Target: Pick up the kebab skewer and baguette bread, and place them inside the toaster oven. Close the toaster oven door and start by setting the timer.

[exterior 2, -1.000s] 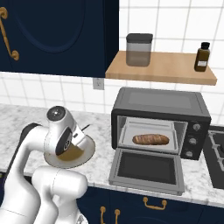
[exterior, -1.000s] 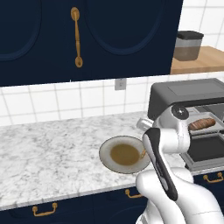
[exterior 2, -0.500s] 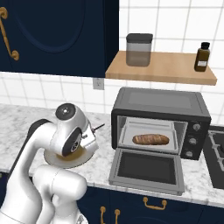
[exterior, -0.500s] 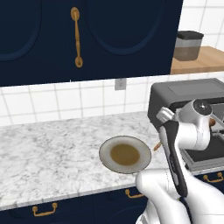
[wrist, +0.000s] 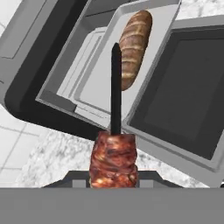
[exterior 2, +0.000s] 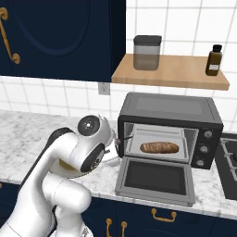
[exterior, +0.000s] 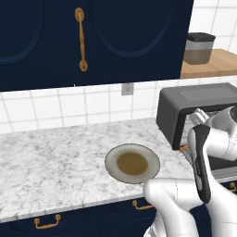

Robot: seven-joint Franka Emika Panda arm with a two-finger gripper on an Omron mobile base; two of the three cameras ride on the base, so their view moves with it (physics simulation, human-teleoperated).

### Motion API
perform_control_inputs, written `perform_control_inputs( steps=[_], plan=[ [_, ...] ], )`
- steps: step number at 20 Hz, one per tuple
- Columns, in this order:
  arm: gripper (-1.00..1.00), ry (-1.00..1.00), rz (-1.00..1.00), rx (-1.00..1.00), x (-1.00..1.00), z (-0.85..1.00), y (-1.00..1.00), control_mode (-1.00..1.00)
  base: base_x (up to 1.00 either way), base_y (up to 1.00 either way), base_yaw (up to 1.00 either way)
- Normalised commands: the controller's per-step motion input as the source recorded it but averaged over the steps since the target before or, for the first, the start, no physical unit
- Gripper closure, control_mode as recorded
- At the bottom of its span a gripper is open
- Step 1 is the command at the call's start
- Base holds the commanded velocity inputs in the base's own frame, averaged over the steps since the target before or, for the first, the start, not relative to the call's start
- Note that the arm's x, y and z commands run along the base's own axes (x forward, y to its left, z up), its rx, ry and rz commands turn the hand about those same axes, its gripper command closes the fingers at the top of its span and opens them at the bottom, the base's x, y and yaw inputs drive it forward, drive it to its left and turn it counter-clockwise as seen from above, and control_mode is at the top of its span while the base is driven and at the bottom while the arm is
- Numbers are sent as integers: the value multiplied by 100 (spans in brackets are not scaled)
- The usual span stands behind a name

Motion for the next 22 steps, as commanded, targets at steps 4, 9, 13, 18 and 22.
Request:
perform_control_inputs(
  steps=[4, 9, 13, 18, 22],
  plan=[
    [100, -14, -12, 9, 0, 8, -55, -100, 0, 0, 0],
    [100, -18, -6, 6, 0, 3, -55, -100, 0, 0, 0],
    [100, -14, 0, 0, 2, 0, -59, -100, 0, 0, 0],
    [100, -9, 0, 1, 17, 0, -45, -100, 0, 0, 0],
    [100, -11, 0, 8, 38, 0, -33, -100, 0, 0, 0]
  ],
)
